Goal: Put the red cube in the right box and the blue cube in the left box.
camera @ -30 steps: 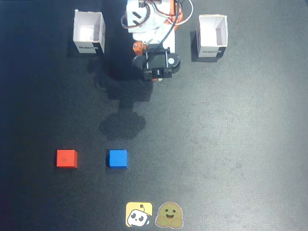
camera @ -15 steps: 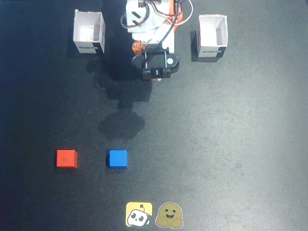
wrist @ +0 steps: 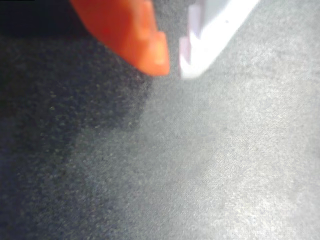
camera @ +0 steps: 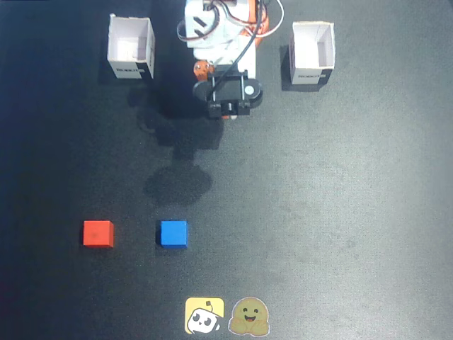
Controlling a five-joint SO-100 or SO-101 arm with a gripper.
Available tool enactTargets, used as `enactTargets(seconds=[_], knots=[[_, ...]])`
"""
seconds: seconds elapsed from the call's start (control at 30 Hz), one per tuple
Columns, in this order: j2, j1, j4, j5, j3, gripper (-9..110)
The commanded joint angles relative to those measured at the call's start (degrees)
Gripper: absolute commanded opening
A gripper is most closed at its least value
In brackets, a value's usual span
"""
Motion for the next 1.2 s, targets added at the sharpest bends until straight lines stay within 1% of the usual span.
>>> enactTargets(seconds=[0.0, 0.2, 0.47, 0.6, 0.67, 0.9, 1.17], knots=[[0.62, 0.35, 0.44, 0.70, -0.18, 0], [0.62, 0.35, 0.35, -0.79, -0.18, 0], [0.62, 0.53, 0.18, 0.44, -0.18, 0], [0.09, 1.32, 0.70, 0.70, -2.99, 0], [-1.14, 2.72, 0.88, -0.79, -4.66, 0], [-13.71, 7.21, -3.43, -5.19, -12.66, 0], [-26.72, 10.37, -9.76, -5.36, -19.95, 0]])
